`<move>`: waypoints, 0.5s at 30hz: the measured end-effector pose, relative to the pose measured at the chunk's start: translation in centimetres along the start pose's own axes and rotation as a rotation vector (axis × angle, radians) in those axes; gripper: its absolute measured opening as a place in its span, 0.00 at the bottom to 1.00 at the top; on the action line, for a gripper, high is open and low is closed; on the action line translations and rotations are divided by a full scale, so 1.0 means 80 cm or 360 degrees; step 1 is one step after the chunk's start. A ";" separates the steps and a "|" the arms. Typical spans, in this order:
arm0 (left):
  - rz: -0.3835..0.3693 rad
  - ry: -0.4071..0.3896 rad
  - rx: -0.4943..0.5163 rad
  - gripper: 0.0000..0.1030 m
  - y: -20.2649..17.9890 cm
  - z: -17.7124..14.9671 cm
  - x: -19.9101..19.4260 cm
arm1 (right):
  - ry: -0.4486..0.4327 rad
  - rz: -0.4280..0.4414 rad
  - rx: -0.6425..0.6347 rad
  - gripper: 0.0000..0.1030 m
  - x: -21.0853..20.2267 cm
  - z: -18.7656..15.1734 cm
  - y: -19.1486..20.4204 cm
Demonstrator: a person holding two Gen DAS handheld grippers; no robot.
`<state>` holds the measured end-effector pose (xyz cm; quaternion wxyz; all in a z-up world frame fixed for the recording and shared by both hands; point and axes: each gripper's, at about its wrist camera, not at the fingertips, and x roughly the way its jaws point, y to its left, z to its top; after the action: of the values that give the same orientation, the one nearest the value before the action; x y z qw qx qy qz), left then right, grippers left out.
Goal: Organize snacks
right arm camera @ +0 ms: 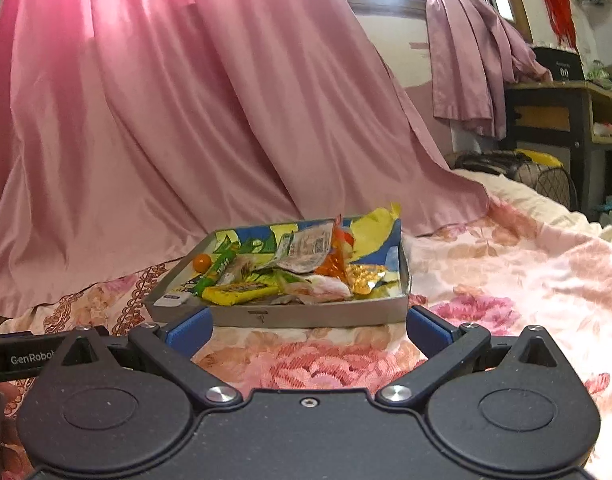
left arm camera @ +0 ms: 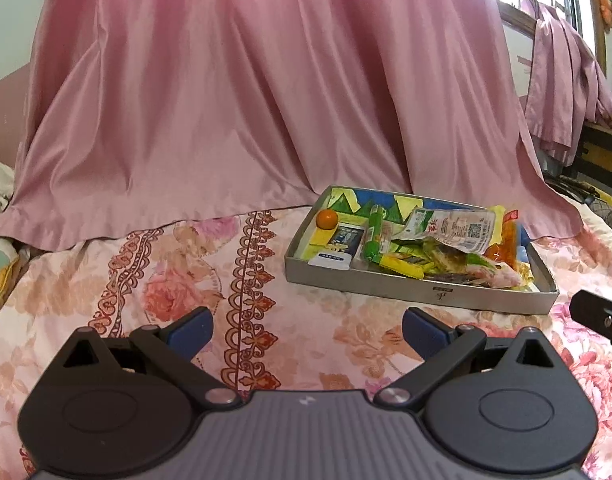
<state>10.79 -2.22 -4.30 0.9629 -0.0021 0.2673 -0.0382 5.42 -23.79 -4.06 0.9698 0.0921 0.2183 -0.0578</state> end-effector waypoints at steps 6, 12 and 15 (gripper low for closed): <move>-0.0011 -0.0014 -0.0012 1.00 -0.001 0.000 -0.004 | -0.0013 -0.0044 0.0014 0.99 -0.001 0.002 -0.003; -0.0011 -0.0039 0.0009 1.00 -0.004 0.000 -0.010 | -0.0014 -0.0060 -0.0005 0.99 -0.002 0.002 -0.003; -0.0019 -0.0044 0.0009 1.00 -0.005 0.000 -0.012 | 0.0013 -0.0053 0.0012 0.99 0.000 0.002 -0.004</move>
<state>9.92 -2.53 -3.80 0.9662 -0.0016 0.2539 -0.0446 5.39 -24.12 -3.98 0.9675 0.0923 0.2235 -0.0743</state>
